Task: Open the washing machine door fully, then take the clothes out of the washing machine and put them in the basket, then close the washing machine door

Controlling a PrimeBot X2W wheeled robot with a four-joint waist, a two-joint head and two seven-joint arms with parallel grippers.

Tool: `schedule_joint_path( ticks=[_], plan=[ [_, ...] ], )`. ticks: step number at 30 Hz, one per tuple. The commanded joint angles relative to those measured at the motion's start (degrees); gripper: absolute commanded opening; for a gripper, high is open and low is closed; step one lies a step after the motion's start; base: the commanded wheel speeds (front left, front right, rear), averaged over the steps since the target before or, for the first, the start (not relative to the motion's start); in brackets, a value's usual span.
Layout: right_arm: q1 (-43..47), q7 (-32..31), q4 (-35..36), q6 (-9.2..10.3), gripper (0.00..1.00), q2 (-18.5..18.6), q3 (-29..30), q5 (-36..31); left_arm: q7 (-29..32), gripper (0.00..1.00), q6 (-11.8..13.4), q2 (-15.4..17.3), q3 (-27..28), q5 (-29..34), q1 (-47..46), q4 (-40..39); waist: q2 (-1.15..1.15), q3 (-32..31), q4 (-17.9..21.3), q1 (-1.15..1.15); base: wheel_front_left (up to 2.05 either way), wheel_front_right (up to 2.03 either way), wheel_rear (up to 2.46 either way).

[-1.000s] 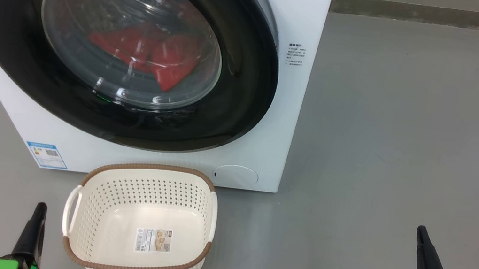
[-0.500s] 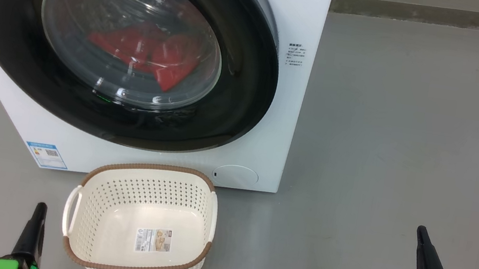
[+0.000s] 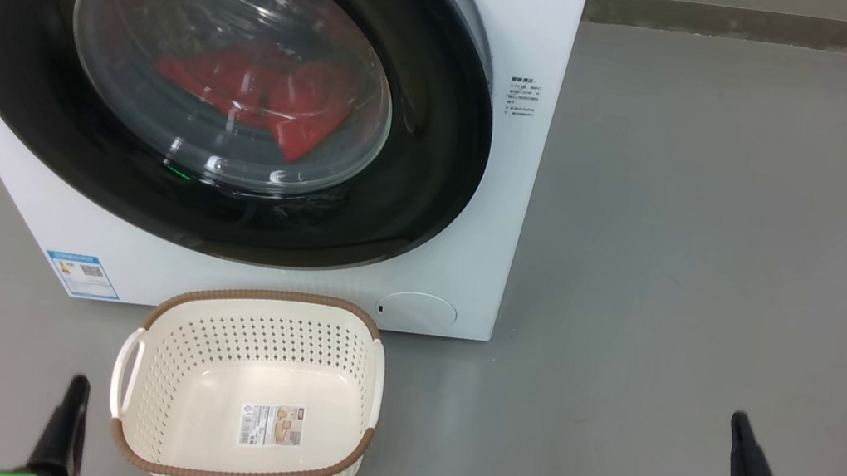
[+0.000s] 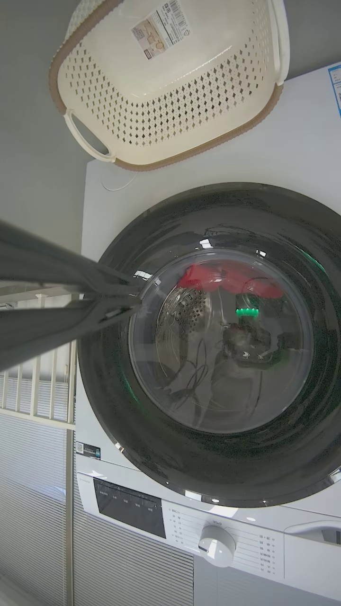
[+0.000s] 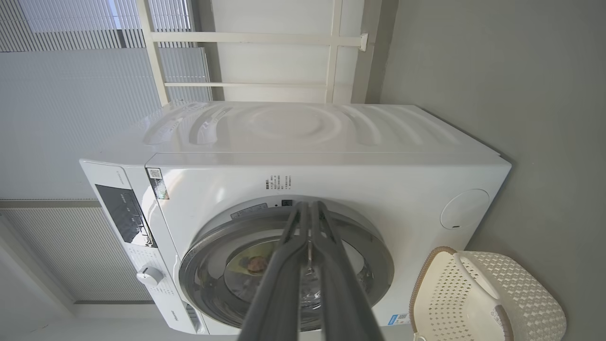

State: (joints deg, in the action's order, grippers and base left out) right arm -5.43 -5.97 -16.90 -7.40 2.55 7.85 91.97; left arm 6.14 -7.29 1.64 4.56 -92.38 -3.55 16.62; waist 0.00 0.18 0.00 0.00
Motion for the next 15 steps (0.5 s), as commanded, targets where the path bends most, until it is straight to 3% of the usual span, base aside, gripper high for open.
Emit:
schedule_joint_path(
  ticks=[1,9,15],
  plan=[
    [0.02,0.02,-0.05,0.00,1.00,-0.01,-0.01,0.00,-0.04,1.00,0.00,-0.01,0.00,0.03,0.02,0.03,0.00,0.00,0.00,0.00,0.00,0.00,0.00],
    [0.74,1.04,-0.26,0.00,1.00,-0.05,-0.54,-0.70,-1.18,1.00,-0.01,-0.24,-0.61,1.23,0.83,0.07,0.00,-0.10,-0.07,0.13,0.00,0.00,0.00],
    [0.95,2.14,0.38,-0.01,1.00,0.61,-1.34,-2.83,-2.20,1.00,-0.02,-0.12,-0.97,3.08,0.99,-0.84,0.00,0.02,-0.13,0.01,0.00,0.00,0.00]
  ],
)
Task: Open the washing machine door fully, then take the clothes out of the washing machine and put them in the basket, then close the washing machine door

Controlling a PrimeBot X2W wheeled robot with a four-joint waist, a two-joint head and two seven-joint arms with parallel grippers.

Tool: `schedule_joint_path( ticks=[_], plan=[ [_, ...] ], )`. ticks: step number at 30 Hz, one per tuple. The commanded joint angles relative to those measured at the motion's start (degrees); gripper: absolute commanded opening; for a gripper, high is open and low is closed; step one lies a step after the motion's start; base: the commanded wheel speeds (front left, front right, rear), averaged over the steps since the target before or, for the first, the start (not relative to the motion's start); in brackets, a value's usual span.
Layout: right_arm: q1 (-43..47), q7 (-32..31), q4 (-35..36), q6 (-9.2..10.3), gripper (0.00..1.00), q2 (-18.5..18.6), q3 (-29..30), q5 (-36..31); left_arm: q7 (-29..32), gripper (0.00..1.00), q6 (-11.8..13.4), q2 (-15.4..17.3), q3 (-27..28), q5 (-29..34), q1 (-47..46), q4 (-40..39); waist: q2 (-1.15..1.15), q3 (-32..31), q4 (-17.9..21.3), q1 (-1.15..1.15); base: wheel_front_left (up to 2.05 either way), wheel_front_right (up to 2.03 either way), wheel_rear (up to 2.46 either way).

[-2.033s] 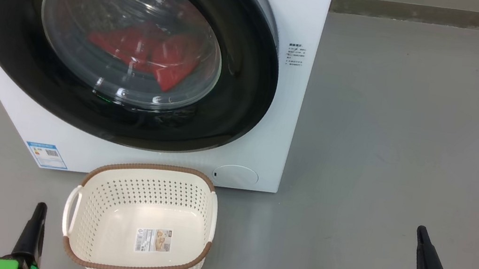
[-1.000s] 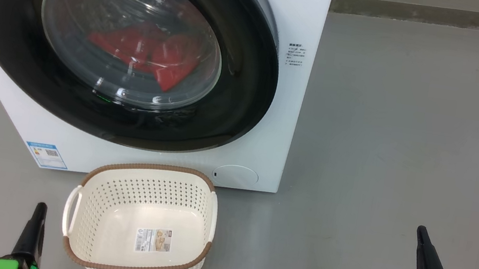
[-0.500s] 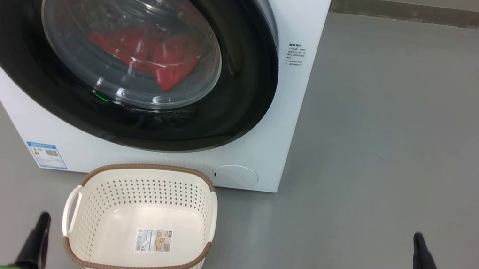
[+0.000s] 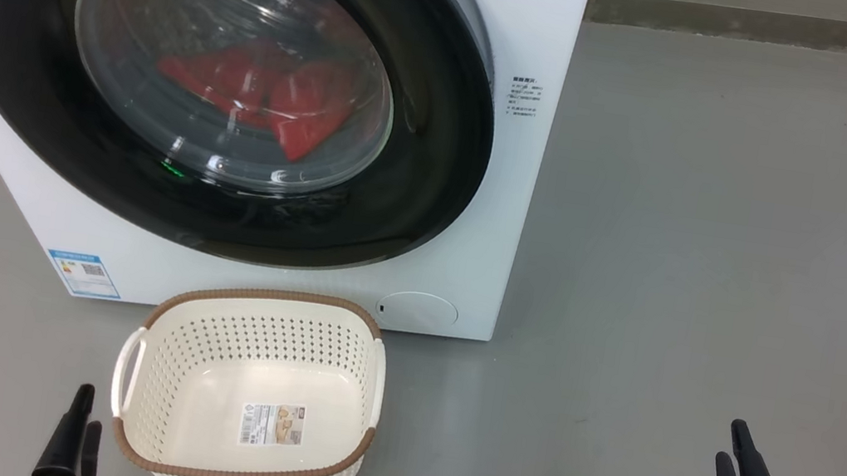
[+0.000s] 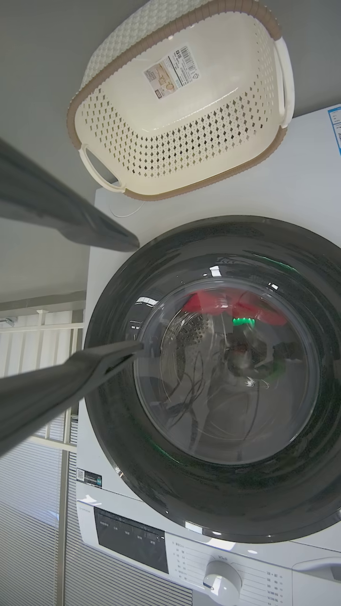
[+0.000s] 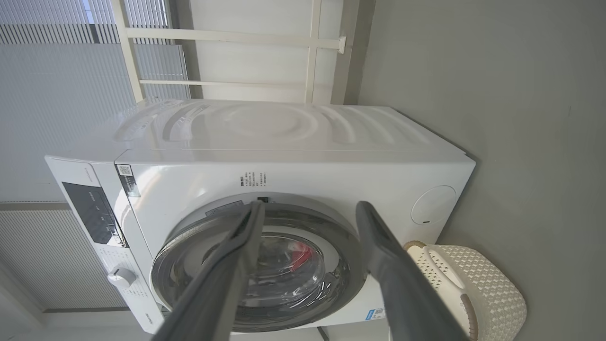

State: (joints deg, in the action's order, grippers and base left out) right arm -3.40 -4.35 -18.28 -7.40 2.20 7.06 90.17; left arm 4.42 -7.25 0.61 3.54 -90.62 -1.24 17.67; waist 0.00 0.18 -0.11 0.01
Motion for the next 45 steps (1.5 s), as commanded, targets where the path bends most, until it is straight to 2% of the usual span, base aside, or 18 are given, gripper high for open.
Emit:
schedule_joint_path(
  ticks=[1,8,12,26,45],
  plan=[
    [-1.07,0.70,1.85,-0.01,1.00,1.06,-0.73,-1.50,-0.65,1.00,-0.07,0.97,-0.01,1.83,-1.31,-2.04,0.00,0.04,-0.03,0.00,0.00,0.00,0.00],
    [-1.11,1.72,2.53,-0.01,1.00,1.95,-2.07,-5.53,-1.66,1.00,-0.08,1.26,-0.38,6.80,-1.17,-2.78,0.00,0.06,-0.09,-0.01,0.00,0.00,0.00],
    [-1.04,2.56,2.83,-0.02,1.00,2.86,-3.30,-9.91,-2.51,1.00,-0.08,1.22,-0.50,12.35,-1.01,-3.28,0.00,0.07,-0.17,-0.01,0.00,0.00,0.00],
    [-0.46,4.74,3.28,-0.03,1.00,4.22,-5.80,-19.32,-4.70,1.00,0.53,1.26,-1.95,25.70,-0.44,-4.43,0.00,0.10,-0.34,-0.01,0.00,0.00,0.00],
    [0.10,8.10,3.41,-0.04,1.00,6.66,-9.42,-33.13,-8.09,1.00,2.93,2.09,-4.83,41.35,0.12,-5.54,0.00,0.04,-0.34,-0.01,0.00,0.00,0.00]
  ],
)
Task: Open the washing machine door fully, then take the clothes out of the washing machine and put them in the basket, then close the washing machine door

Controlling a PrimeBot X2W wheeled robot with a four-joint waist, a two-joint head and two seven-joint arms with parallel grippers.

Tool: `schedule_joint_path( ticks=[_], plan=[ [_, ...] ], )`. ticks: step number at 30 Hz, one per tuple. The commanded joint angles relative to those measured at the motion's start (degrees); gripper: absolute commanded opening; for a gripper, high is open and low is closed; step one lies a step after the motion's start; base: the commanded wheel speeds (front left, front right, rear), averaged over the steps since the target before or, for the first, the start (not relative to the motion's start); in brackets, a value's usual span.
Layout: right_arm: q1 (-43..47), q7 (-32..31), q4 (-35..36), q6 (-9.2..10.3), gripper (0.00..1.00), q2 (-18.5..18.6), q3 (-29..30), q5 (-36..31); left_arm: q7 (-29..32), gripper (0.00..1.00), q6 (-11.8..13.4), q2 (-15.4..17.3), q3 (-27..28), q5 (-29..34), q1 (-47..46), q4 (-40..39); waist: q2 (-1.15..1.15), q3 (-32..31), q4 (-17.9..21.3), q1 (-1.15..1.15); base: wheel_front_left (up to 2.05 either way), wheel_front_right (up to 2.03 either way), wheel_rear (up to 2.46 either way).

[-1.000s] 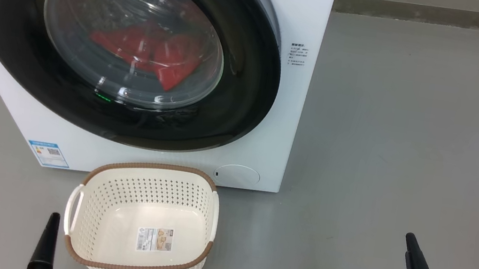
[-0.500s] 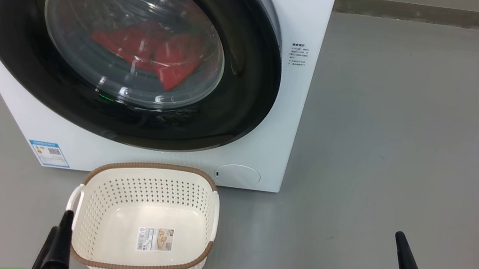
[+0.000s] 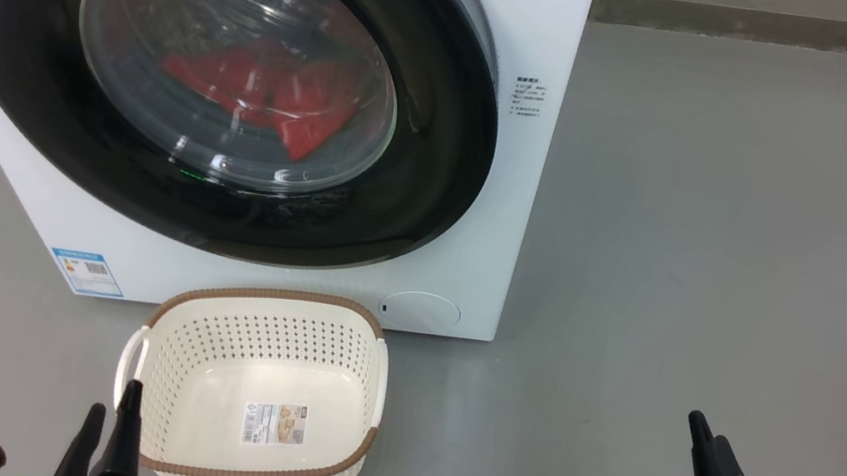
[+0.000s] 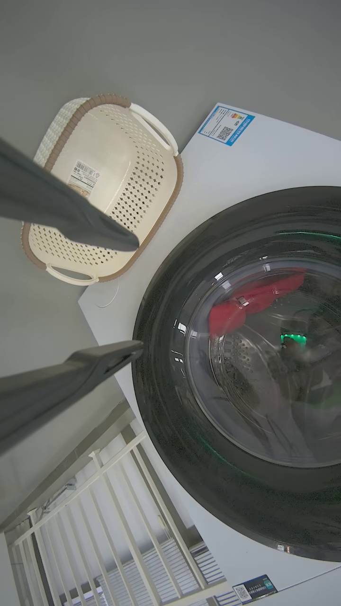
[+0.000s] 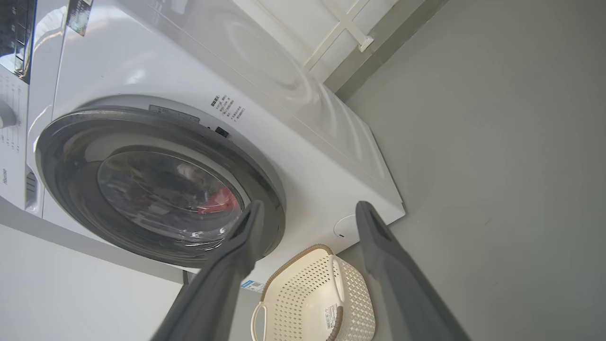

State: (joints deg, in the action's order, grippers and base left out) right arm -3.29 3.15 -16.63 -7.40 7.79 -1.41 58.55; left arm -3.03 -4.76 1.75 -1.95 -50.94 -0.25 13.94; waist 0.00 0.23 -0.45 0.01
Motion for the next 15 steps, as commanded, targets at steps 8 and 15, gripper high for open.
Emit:
schedule_joint_path(
  ticks=[8,15],
  plan=[
    [0.23,1.94,2.03,-0.05,1.00,1.96,-2.13,-6.26,-1.98,1.00,1.32,1.39,-0.31,7.47,-0.76,-2.43,0.00,0.03,-0.06,-0.01,0.00,0.00,0.00],
    [0.47,2.95,2.20,-0.05,1.00,2.53,-2.83,-9.85,-3.00,1.00,2.01,1.72,-1.03,11.75,-0.64,-2.96,0.00,0.04,-0.11,-0.01,0.00,0.00,0.00]
  ],
)
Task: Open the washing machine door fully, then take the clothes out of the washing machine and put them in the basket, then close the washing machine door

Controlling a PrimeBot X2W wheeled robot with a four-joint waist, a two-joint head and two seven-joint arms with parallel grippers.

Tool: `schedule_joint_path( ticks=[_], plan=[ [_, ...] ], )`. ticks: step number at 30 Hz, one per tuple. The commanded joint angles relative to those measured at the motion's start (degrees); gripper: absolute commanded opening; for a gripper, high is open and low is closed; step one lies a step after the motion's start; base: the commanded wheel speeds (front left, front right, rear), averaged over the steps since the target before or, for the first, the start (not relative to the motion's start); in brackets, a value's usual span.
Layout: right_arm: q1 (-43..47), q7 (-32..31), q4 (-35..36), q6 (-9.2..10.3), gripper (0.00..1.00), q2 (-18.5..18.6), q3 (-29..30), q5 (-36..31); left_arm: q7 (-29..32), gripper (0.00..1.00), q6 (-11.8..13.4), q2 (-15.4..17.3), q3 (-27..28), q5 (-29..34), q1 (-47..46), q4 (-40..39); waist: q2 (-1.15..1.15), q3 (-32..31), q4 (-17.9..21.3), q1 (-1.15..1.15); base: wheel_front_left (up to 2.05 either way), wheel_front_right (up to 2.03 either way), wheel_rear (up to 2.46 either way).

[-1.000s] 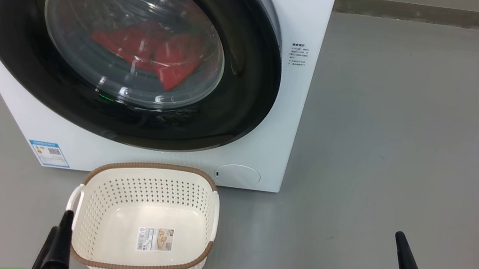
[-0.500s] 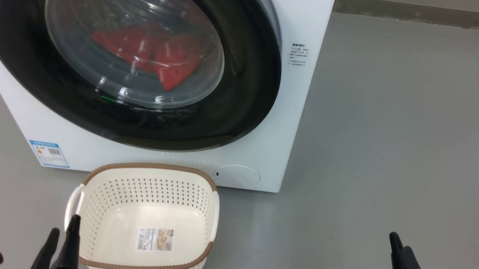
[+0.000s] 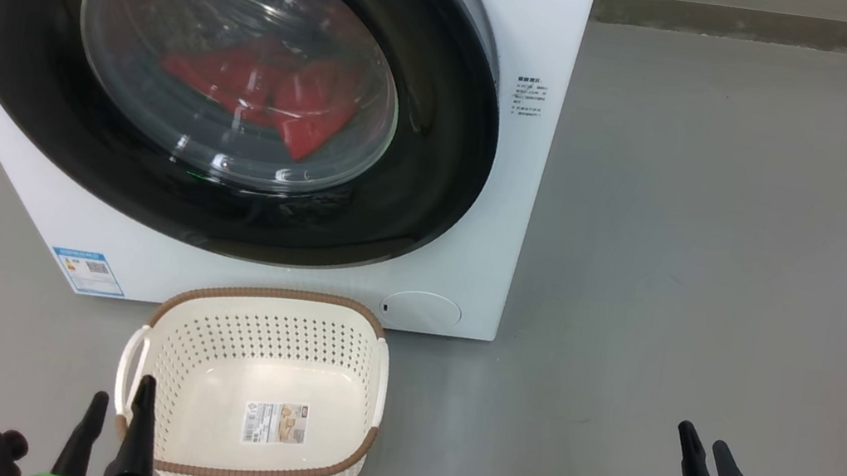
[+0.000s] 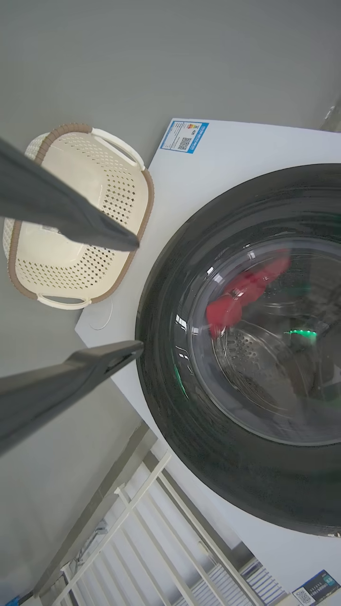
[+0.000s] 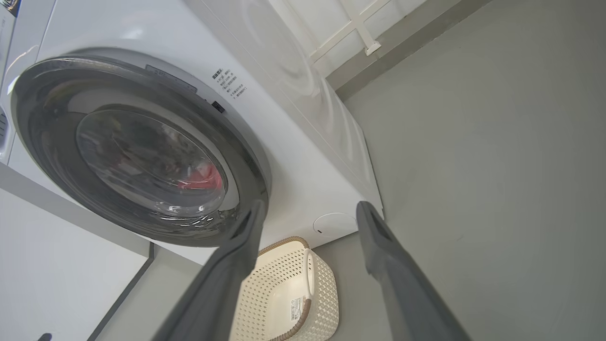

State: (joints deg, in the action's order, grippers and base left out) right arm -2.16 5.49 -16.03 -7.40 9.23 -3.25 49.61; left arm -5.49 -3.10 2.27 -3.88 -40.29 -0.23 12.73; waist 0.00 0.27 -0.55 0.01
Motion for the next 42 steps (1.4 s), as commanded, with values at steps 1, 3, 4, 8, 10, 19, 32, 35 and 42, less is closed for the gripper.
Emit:
schedule_joint_path(
  ticks=[1,3,4,8,10,19,32,35,42],
  plan=[
    [-0.63,0.78,1.66,-0.05,1.00,1.16,-1.10,-1.50,-0.71,1.00,0.43,1.22,0.83,1.70,-0.63,-1.86,0.00,0.00,-0.01,0.00,0.00,0.00,0.00],
    [-0.55,1.11,1.75,-0.05,1.00,1.31,-1.36,-2.69,-1.04,1.00,0.56,1.31,0.65,3.04,-0.56,-2.06,0.00,-0.01,-0.01,0.00,0.00,0.00,0.00],
    [-0.51,1.28,1.80,-0.05,1.00,1.39,-1.50,-3.29,-1.21,1.00,0.63,1.36,0.56,3.74,-0.51,-2.14,0.00,-0.02,0.00,0.00,0.00,0.00,0.00],
    [-0.36,1.95,1.99,-0.06,1.00,1.75,-2.07,-5.66,-1.89,1.00,0.89,1.54,0.15,6.59,-0.40,-2.50,0.00,0.01,-0.02,0.00,0.00,0.00,0.00],
    [-0.29,2.28,2.10,-0.06,1.00,1.95,-2.39,-6.84,-2.23,1.00,1.05,1.62,-0.06,8.04,-0.36,-2.71,0.00,0.04,-0.03,0.00,0.00,0.00,0.00],
    [0.08,3.79,2.57,-0.06,1.00,2.92,-3.55,-12.14,-3.75,1.00,1.76,1.89,-0.90,14.46,-0.04,-3.48,0.00,-0.04,-0.01,0.00,0.00,0.00,0.00],
    [0.94,5.97,3.54,-0.07,1.00,3.95,-4.21,-19.71,-5.94,1.00,2.59,2.24,-1.69,23.50,0.37,-4.52,0.00,-0.03,0.02,0.00,0.00,0.00,0.00],
    [1.25,6.47,3.90,-0.08,1.00,4.23,-4.06,-21.48,-6.45,1.00,2.73,2.24,-1.66,25.39,0.46,-4.82,0.00,0.00,0.03,0.00,0.00,0.00,0.00],
    [1.85,7.48,4.43,-0.08,1.00,4.60,-3.84,-25.20,-7.46,1.00,2.79,2.24,-1.64,29.34,0.82,-5.16,0.00,0.13,0.17,0.00,0.00,0.00,0.00]
  ],
)
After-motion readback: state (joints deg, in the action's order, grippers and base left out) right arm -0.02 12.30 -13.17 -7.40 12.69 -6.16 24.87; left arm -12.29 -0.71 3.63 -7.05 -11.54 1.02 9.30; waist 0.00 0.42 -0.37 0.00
